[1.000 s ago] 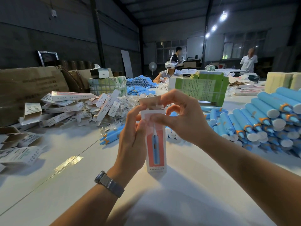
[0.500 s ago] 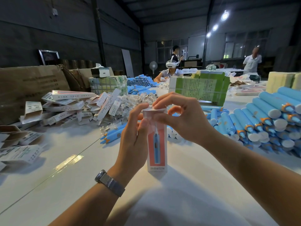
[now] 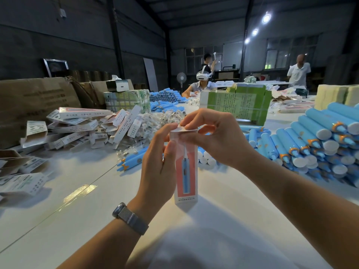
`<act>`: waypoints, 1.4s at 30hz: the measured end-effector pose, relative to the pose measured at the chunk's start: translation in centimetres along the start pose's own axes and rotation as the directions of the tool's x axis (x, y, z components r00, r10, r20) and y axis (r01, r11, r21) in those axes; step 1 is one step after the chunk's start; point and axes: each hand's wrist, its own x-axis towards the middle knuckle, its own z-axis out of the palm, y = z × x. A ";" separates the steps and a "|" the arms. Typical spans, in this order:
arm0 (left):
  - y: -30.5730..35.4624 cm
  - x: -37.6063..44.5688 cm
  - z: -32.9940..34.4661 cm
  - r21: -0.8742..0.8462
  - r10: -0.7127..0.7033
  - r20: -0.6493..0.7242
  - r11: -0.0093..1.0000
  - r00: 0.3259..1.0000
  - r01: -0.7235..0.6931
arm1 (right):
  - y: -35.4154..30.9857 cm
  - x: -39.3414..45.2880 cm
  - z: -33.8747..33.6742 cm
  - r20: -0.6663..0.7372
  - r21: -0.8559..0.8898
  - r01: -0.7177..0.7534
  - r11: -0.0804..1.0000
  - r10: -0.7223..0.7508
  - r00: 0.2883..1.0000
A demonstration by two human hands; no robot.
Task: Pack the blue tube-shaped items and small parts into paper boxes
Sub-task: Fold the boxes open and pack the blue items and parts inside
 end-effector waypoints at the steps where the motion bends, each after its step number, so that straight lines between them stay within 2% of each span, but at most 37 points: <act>1: 0.0 0.0 0.0 -0.001 -0.001 -0.002 1.000 1.000 0.001 | 0.0 0.0 0.0 -0.006 -0.002 0.004 1.000 -0.004 1.000; 10: 0.2 0.0 0.0 -0.038 0.013 0.015 0.999 1.000 -0.013 | -0.8 0.2 -0.9 0.072 0.016 -0.027 1.000 0.026 0.997; 15: 0.7 0.1 0.0 -0.108 -0.043 0.019 0.993 0.999 0.044 | -0.6 0.2 -0.8 0.090 -0.076 -0.008 0.997 0.015 0.996; 18: 0.7 0.2 -0.1 -0.168 -0.077 0.005 0.983 0.997 0.077 | -0.4 0.1 -0.6 0.070 -0.127 0.047 0.991 -0.038 0.997; 22: 0.6 0.7 0.0 -0.140 -0.033 -0.047 0.990 0.998 0.026 | -0.6 0.1 -0.1 0.037 -0.129 0.119 0.984 -0.115 0.993; 29: 0.9 0.8 0.1 -0.098 -0.014 -0.072 0.995 0.997 0.007 | -0.3 0.1 -0.2 0.044 0.013 -0.012 1.000 0.011 0.999; 32: 0.8 1.0 0.0 -0.090 0.001 -0.077 0.996 0.997 -0.008 | -0.3 -0.1 -0.1 0.030 0.081 -0.022 0.996 0.019 0.999; 39: 0.1 0.9 0.0 -0.109 0.019 -0.066 0.994 0.998 -0.027 | -0.5 0.1 0.0 0.021 0.127 -0.043 0.991 0.041 0.999; 42: 0.1 0.9 0.0 -0.102 0.040 -0.043 0.994 0.998 -0.044 | -0.4 0.0 -0.2 0.014 0.031 -0.048 0.998 0.047 0.999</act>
